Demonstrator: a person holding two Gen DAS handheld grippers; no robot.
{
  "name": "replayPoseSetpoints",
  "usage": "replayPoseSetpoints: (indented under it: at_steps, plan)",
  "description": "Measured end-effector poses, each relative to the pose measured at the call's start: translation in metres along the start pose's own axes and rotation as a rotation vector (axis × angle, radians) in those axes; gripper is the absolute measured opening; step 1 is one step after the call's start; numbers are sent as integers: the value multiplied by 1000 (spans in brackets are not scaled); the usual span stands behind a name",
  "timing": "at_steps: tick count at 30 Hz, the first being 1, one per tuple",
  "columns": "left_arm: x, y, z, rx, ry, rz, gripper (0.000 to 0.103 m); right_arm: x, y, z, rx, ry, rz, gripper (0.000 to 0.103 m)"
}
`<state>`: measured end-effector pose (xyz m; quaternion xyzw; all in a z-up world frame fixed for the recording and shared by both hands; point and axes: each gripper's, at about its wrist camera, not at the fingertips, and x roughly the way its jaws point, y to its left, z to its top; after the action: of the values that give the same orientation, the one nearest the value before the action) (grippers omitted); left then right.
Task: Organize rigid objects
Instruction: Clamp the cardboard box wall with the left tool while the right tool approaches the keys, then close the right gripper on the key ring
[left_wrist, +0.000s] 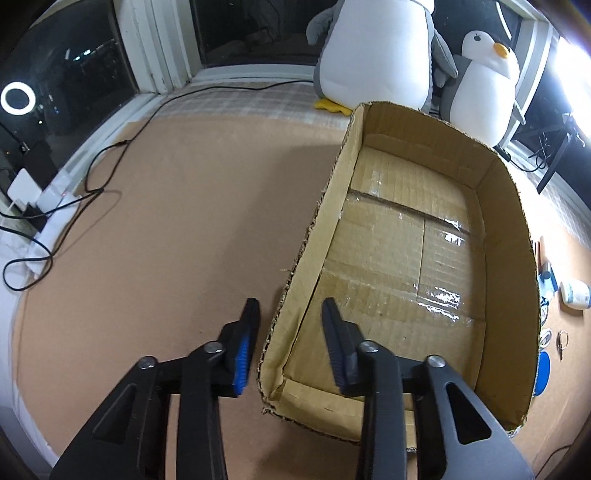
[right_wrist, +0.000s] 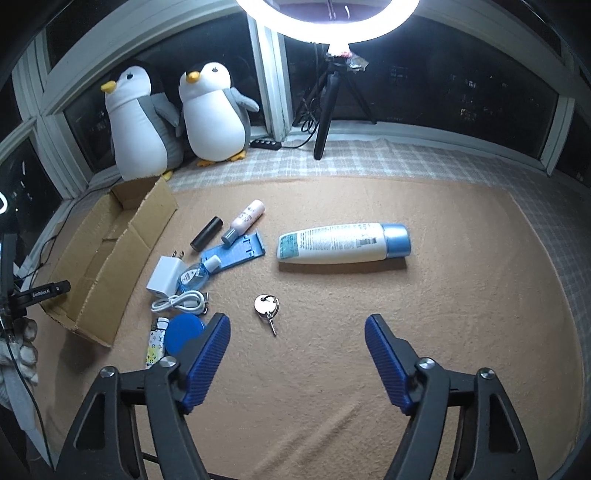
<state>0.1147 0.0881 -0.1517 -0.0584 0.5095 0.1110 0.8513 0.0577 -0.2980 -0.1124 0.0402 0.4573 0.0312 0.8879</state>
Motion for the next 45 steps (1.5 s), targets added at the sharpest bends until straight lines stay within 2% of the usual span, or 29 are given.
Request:
replayPoseSetpoints:
  at_steps: [10,21,25,36,45]
  plan:
    - [8,3,-2,3,20,2,17,30,6,3,-30,74,64,44]
    - [9,-1,-5,31,12,25,17,60,12,2,-106,130,96,38]
    - [9,-1,-4,24,13,21,17,74,9,4,-84,159,116,21]
    - [9,-1,-5,18,7,24,17,90,-1,12,-22,191,148,20]
    - [9,-1,-5,20,7,25,17,94,7,11,-53,200,146,10]
